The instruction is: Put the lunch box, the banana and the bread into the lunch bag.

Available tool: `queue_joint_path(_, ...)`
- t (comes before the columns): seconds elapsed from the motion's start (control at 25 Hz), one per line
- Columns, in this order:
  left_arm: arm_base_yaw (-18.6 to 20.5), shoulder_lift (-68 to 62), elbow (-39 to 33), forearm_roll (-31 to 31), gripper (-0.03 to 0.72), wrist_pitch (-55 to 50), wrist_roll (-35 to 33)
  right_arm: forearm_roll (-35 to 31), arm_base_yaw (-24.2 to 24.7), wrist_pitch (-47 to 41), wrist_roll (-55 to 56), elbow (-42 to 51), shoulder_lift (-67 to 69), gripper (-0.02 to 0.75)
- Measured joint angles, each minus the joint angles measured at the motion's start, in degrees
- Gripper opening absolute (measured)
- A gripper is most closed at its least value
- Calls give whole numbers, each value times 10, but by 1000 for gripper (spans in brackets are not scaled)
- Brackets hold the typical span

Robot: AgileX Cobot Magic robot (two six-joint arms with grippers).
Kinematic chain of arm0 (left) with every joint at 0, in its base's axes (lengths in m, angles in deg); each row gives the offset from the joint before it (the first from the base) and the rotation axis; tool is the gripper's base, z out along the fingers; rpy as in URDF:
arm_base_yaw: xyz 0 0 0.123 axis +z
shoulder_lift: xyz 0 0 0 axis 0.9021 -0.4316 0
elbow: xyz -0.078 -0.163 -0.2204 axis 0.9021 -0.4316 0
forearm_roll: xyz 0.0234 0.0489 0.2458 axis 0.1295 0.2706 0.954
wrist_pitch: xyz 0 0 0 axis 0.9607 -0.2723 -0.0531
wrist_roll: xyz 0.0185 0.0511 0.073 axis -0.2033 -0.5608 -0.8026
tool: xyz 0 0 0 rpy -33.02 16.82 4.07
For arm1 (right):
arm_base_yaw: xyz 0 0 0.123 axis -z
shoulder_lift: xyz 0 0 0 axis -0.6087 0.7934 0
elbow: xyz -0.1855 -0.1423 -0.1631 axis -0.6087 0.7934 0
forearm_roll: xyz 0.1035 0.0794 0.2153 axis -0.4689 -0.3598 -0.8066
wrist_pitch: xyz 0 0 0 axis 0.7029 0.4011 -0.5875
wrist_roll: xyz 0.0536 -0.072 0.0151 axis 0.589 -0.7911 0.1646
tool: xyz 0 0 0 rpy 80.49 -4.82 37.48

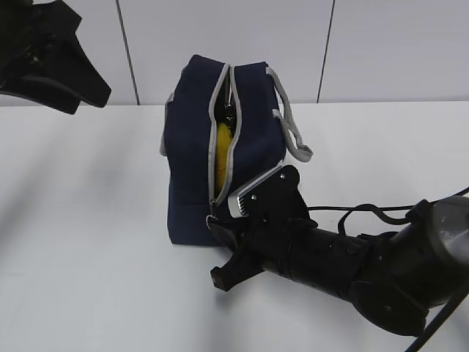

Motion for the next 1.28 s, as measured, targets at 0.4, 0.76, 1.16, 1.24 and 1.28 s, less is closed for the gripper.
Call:
queue_joint_path(0.4,0,0,0,0,363,-1,0,20,0,-10,-2,0,-27,-16)
queue_joint_path(0.76,0,0,0,-1,361,-2,0,27,18,-50,-2,0,-33,-16)
queue_joint_path(1.16,0,0,0,-6,361,-2,0,112,34,-52,-1,-5,-33,-16)
queue_joint_path(1.24,0,0,0,-7,361,-2,0,116,34,-52,0,-6,-33,-16)
queue_joint_path(1.28,0,0,0,-10,361,-3,0,116,34,-52,0,-8,-33,-16)
